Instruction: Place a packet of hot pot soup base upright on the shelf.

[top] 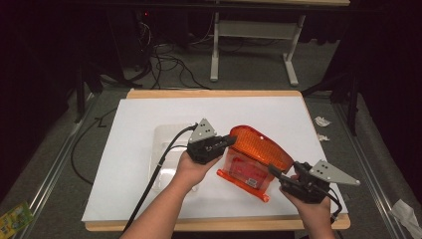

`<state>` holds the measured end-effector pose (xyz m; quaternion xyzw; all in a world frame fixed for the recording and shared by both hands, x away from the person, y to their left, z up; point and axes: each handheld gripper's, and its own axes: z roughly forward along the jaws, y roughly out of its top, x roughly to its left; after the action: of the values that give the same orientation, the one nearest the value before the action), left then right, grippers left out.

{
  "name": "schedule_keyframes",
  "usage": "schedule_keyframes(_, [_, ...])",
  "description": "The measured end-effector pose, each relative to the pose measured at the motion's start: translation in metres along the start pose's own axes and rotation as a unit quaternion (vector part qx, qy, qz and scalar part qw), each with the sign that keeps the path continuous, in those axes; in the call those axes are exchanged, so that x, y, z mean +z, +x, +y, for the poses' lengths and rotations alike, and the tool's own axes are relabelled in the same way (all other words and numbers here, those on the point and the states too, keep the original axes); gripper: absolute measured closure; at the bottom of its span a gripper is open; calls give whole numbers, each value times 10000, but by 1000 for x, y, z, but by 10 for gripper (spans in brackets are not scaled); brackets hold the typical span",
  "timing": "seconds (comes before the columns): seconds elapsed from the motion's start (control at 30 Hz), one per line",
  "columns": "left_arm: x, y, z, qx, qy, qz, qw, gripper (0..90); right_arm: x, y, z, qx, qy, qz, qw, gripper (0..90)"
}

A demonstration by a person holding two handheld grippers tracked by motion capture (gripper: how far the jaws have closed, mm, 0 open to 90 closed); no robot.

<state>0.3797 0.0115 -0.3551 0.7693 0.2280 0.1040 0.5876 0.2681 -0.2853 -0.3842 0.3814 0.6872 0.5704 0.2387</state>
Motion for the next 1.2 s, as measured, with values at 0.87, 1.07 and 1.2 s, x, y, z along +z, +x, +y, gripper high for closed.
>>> schedule_keyframes(0.87, [-82,43,-33,31,737,1413,9872,361,31,1,-18,121,589,362,9975,718])
schedule_keyframes(1.07, [-144,56,-55,-63,774,2122,9741,329,30,3,-19,98,559,368,9977,718])
schedule_keyframes(1.2, [-175,64,-85,-245,838,2485,9647,315,30,5,-20,40,548,369,9978,717])
